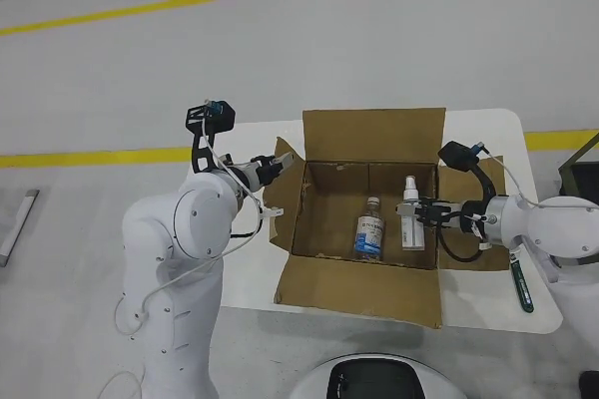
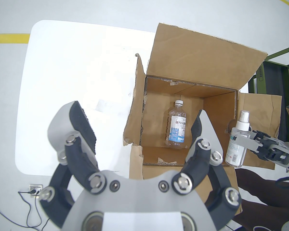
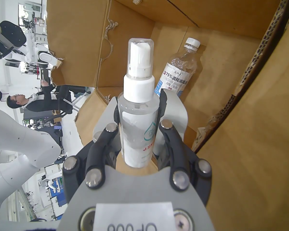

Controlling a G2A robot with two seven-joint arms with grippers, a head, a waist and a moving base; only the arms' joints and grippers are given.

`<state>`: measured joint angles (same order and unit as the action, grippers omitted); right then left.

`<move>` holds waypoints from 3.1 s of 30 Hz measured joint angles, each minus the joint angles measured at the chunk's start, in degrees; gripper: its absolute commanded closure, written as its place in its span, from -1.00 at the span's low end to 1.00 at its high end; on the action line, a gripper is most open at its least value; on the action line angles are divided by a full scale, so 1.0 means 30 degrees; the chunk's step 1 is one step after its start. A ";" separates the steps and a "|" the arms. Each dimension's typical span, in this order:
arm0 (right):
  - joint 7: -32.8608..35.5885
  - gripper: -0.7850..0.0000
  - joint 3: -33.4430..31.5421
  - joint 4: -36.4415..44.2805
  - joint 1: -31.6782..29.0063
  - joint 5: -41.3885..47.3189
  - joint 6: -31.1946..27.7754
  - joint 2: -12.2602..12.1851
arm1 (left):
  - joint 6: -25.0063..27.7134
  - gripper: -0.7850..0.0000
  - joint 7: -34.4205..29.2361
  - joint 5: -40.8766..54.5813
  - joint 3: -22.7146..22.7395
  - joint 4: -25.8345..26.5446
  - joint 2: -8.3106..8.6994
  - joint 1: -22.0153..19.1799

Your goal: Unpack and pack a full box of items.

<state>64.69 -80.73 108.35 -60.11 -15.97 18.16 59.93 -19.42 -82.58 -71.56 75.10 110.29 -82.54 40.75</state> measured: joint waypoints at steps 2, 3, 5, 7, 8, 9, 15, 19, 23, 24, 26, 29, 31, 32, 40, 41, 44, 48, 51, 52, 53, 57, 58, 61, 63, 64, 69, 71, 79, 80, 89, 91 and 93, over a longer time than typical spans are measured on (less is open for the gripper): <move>0.0000 1.00 0.0000 0.0000 0.0000 0.0000 0.0000 0.0000 | 0.0000 -1.00 0.0000 0.0000 0.0000 0.0000 0.0000 0.0000; 0.0000 1.00 0.0000 0.0000 0.0000 0.0000 0.0000 0.0000 | 0.0000 -1.00 0.0000 0.0000 0.0000 0.0000 0.0000 0.0000; 0.0000 -1.00 0.0000 0.0000 0.0000 0.0000 0.0000 0.0000 | 0.0000 -1.00 0.0000 0.0000 0.0000 0.0000 0.0000 0.0000; -0.0011 -0.76 0.0003 -0.0002 -0.0012 0.0001 -0.0008 0.0000 | 0.0000 -1.00 0.0000 0.0000 0.0000 0.0000 0.0000 0.0000; -0.0195 0.07 0.0025 -0.0007 -0.0126 0.0029 -0.0105 0.0002 | 0.0000 -1.00 0.0000 0.0000 0.0000 0.0000 0.0000 0.0000; -0.0414 0.32 0.0039 -0.0005 -0.0246 0.0060 -0.0188 0.0002 | 0.0000 -1.00 0.0000 0.0000 0.0000 0.0000 0.0000 0.0000; -0.0791 1.00 0.0149 0.0043 -0.0330 0.0000 -0.0101 -0.0063 | 0.0000 -1.00 0.0000 0.0000 0.0000 0.0000 0.0000 0.0000; -0.0897 1.00 0.0614 -0.0202 -0.0030 -0.0255 0.0324 -0.0063 | 0.0000 -1.00 0.0000 0.0000 0.0000 0.0000 0.0000 0.0000; -0.0722 1.00 0.1840 -0.0824 0.0941 -0.1165 0.1401 0.0013 | 0.0000 -1.00 0.0000 0.0000 0.0000 0.0000 0.0000 0.0000; -0.0612 1.00 0.2232 -0.1092 0.1249 -0.1443 0.1663 0.0046 | 0.0000 -1.00 0.0000 0.0000 0.0000 0.0000 0.0000 0.0000; -0.0295 1.00 0.3342 -0.1837 0.2115 -0.2214 0.2217 0.0154 | 0.0000 -1.00 0.0000 0.0000 0.0000 0.0000 0.0000 0.0000; 0.0308 1.00 0.5194 -0.3099 0.3510 -0.3342 0.3062 0.0395 | 0.0000 -1.00 0.0000 0.0000 0.0000 0.0000 0.0000 0.0000; 0.0746 1.00 0.6270 -0.3882 0.4362 -0.3863 0.3610 0.0571 | 0.0000 -1.00 0.0000 0.0000 0.0000 0.0000 0.0000 0.0000; 0.1046 1.00 0.6950 -0.4380 0.4919 -0.4233 0.3940 0.0691 | 0.0000 -1.00 0.0000 0.0000 0.0000 0.0000 0.0000 0.0000; 0.1866 1.00 1.0052 -0.7002 0.7503 -0.5443 0.5296 0.1464 | 0.0000 -1.00 0.0000 0.0000 0.0000 0.0000 0.0000 0.0000; 0.1747 1.00 1.0373 -0.7370 0.7729 -0.5463 0.5399 0.1577 | 0.0000 -1.00 0.0000 0.0000 0.0000 0.0000 0.0000 0.0000; 0.1439 1.00 1.1018 -0.8144 0.8215 -0.5514 0.5695 0.1835 | 0.0000 -1.00 0.0000 0.0000 0.0000 0.0000 0.0000 0.0000; 0.1152 1.00 1.1669 -0.8897 0.8647 -0.5529 0.5984 0.2114 | 0.0000 -1.00 0.0000 0.0000 0.0000 0.0000 0.0000 0.0000; 0.0956 1.00 1.2089 -0.9438 0.8881 -0.5450 0.6180 0.2323 | 0.0000 -1.00 0.0000 0.0000 0.0000 0.0000 0.0000 0.0000; 0.0900 1.00 1.2191 -0.9560 0.8943 -0.5386 0.6236 0.2390 | 0.0000 -1.00 0.0000 0.0000 0.0000 0.0000 0.0000 0.0000; 0.0823 1.00 1.2325 -0.9689 0.9007 -0.5315 0.6313 0.2475 | 0.0000 -1.00 0.0000 0.0000 0.0000 0.0000 0.0000 0.0000; 0.0644 1.00 1.2671 -1.0155 0.9213 -0.5088 0.6384 0.2738 | 0.0000 -1.00 0.0000 0.0000 0.0000 0.0000 0.0000 0.0000; 0.0596 1.00 1.2741 -1.0263 0.9261 -0.5028 0.6372 0.2797 | 0.0000 -1.00 0.0000 0.0000 0.0000 0.0000 0.0000 0.0000; 0.0252 1.00 1.2834 -1.0558 0.9387 -0.4545 0.6132 0.3020 | 0.0000 -1.00 0.0000 0.0000 0.0000 0.0000 0.0000 0.0000; -0.0481 1.00 1.2644 -1.0543 0.9362 -0.3721 0.5631 0.3187 | 0.0000 -1.00 0.0000 0.0000 0.0000 0.0000 0.0000 0.0000; -0.0789 1.00 1.2595 -1.0451 0.9345 -0.3487 0.5477 0.3244 | 0.0000 -1.00 0.0000 0.0000 0.0000 0.0000 0.0000 0.0000; -0.1721 1.00 1.2285 -1.0067 0.9088 -0.3128 0.5193 0.3341 | 0.0000 -1.00 0.0000 0.0000 0.0000 0.0000 0.0000 0.0000; -0.1707 1.00 1.1988 -1.0075 0.8980 -0.3153 0.5253 0.3272 | 0.0000 -1.00 0.0000 0.0000 0.0000 0.0000 0.0000 0.0000; -0.1165 1.00 1.0853 -0.9799 0.8132 -0.3662 0.5331 0.2840 | 0.0000 -1.00 0.0000 0.0000 0.0000 0.0000 0.0000 0.0000; -0.1142 1.00 1.0746 -0.9772 0.7935 -0.3662 0.5313 0.2797 | 0.0000 -1.00 0.0000 0.0000 0.0000 0.0000 0.0000 0.0000; -0.1841 1.00 1.1372 -1.0143 0.7819 -0.3217 0.5591 0.3199 | 0.0000 -1.00 0.0000 0.0000 0.0000 0.0000 0.0000 0.0000; -0.2013 1.00 1.1642 -1.0353 0.8003 -0.3192 0.5862 0.3358 | 0.0000 -1.00 0.0000 0.0000 0.0000 0.0000 0.0000 0.0000; -0.2249 1.00 1.1905 -1.0630 0.8172 -0.3073 0.6157 0.3539 | 0.0000 -1.00 0.0000 0.0000 0.0000 0.0000 0.0000 0.0000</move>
<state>57.95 -45.02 76.46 -35.59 -25.19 36.64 70.55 -19.42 -82.58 -71.56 75.10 110.29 -82.54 40.75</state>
